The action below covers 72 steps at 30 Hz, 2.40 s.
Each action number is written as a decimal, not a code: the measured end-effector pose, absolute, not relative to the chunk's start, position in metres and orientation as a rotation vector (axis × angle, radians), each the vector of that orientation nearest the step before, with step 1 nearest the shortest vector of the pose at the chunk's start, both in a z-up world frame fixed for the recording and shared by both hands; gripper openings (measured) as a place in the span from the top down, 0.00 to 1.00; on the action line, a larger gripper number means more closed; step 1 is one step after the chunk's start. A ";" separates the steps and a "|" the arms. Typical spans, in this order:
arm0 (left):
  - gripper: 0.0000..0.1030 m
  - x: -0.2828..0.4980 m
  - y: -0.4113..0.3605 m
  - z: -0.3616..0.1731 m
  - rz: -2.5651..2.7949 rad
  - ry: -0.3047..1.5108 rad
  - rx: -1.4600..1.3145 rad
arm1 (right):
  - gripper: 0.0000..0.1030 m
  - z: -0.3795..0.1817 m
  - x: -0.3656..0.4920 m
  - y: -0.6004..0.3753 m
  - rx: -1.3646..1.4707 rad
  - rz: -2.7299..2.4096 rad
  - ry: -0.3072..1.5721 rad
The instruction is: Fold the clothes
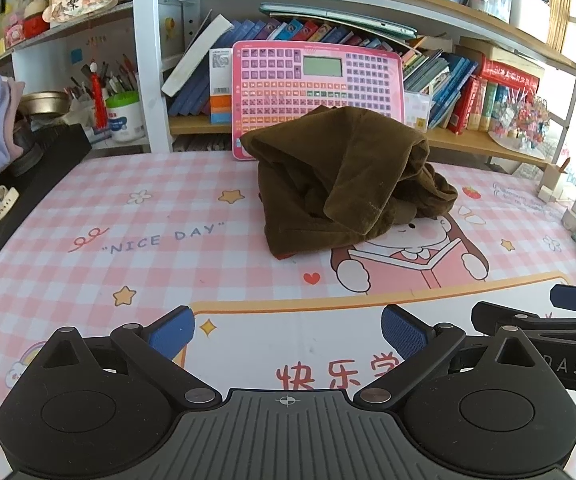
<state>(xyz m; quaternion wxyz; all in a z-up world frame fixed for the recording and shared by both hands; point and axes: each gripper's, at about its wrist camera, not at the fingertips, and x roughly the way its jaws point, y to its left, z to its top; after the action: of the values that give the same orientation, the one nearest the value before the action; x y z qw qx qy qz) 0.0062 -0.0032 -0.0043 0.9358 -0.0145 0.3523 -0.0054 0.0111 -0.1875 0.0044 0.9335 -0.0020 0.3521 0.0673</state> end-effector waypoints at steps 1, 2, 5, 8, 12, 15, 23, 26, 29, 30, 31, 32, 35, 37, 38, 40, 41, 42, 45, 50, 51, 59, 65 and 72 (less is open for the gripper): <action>0.02 0.006 -0.003 -0.004 -0.011 0.721 -0.030 | 0.12 0.004 0.011 -0.188 -0.004 0.138 0.721; 0.02 0.006 -0.004 -0.005 -0.010 0.721 -0.030 | 0.12 0.004 0.011 -0.188 -0.004 0.138 0.721; 0.02 0.007 -0.003 -0.005 -0.010 0.726 -0.033 | 0.12 0.004 0.012 -0.188 -0.005 0.138 0.722; 0.02 0.008 -0.003 -0.005 -0.009 0.729 -0.035 | 0.12 0.004 0.012 -0.187 -0.005 0.140 0.722; 0.02 0.009 -0.003 -0.006 0.006 0.739 -0.028 | 0.12 0.004 0.013 -0.188 -0.005 0.141 0.722; 0.02 0.010 -0.003 -0.006 0.009 0.741 -0.028 | 0.12 0.004 0.013 -0.188 -0.004 0.145 0.722; 0.02 0.010 -0.003 -0.004 0.001 0.740 -0.040 | 0.12 0.003 0.014 -0.188 -0.004 0.148 0.721; 0.02 0.010 -0.003 -0.004 -0.002 0.736 -0.042 | 0.12 0.003 0.014 -0.188 -0.004 0.149 0.721; 0.02 0.009 -0.004 -0.004 -0.001 0.735 -0.043 | 0.12 0.003 0.014 -0.188 -0.005 0.147 0.720; 0.02 0.009 -0.004 -0.004 -0.001 0.735 -0.043 | 0.12 0.003 0.014 -0.188 -0.005 0.148 0.720; 0.02 0.009 -0.004 -0.004 0.000 0.735 -0.043 | 0.12 0.003 0.014 -0.188 -0.005 0.148 0.720; 0.02 0.009 -0.004 -0.004 0.000 0.735 -0.042 | 0.12 0.003 0.014 -0.188 -0.005 0.148 0.720; 0.02 0.009 -0.004 -0.004 0.000 0.735 -0.042 | 0.12 0.003 0.014 -0.188 -0.005 0.148 0.719; 0.02 0.009 -0.004 -0.003 0.000 0.735 -0.042 | 0.12 0.003 0.014 -0.188 -0.005 0.148 0.719; 0.02 0.009 -0.004 -0.003 0.001 0.735 -0.042 | 0.12 0.004 0.014 -0.188 -0.005 0.148 0.720; 0.02 0.009 -0.004 -0.003 0.001 0.734 -0.042 | 0.12 0.004 0.014 -0.188 -0.005 0.148 0.720; 0.02 0.009 -0.004 -0.003 0.001 0.734 -0.042 | 0.12 0.004 0.014 -0.188 -0.005 0.148 0.720; 0.02 0.009 -0.004 -0.003 0.001 0.734 -0.041 | 0.12 0.004 0.014 -0.188 -0.005 0.148 0.720; 0.02 0.008 -0.003 -0.003 0.001 0.734 -0.041 | 0.12 0.004 0.014 -0.188 -0.005 0.148 0.720; 0.02 0.008 -0.004 -0.002 0.001 0.730 -0.040 | 0.12 0.004 0.014 -0.189 -0.005 0.147 0.720; 0.02 0.008 -0.004 -0.002 0.001 0.730 -0.040 | 0.12 0.004 0.014 -0.189 -0.005 0.148 0.720; 0.02 0.008 -0.004 -0.002 0.004 0.727 -0.039 | 0.12 0.004 0.013 -0.189 -0.004 0.149 0.718; 0.02 0.006 -0.005 -0.002 0.003 0.720 -0.040 | 0.12 0.003 0.013 -0.189 -0.004 0.150 0.722; 0.02 0.007 -0.006 -0.002 0.005 0.727 -0.039 | 0.12 0.002 0.014 -0.190 -0.002 0.151 0.731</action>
<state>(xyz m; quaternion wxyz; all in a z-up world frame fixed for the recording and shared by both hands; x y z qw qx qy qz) 0.0072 -0.0063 -0.0022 0.9345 -0.0190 0.3554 0.0026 0.0145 -0.1897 0.0018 0.9312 -0.0007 0.3569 0.0737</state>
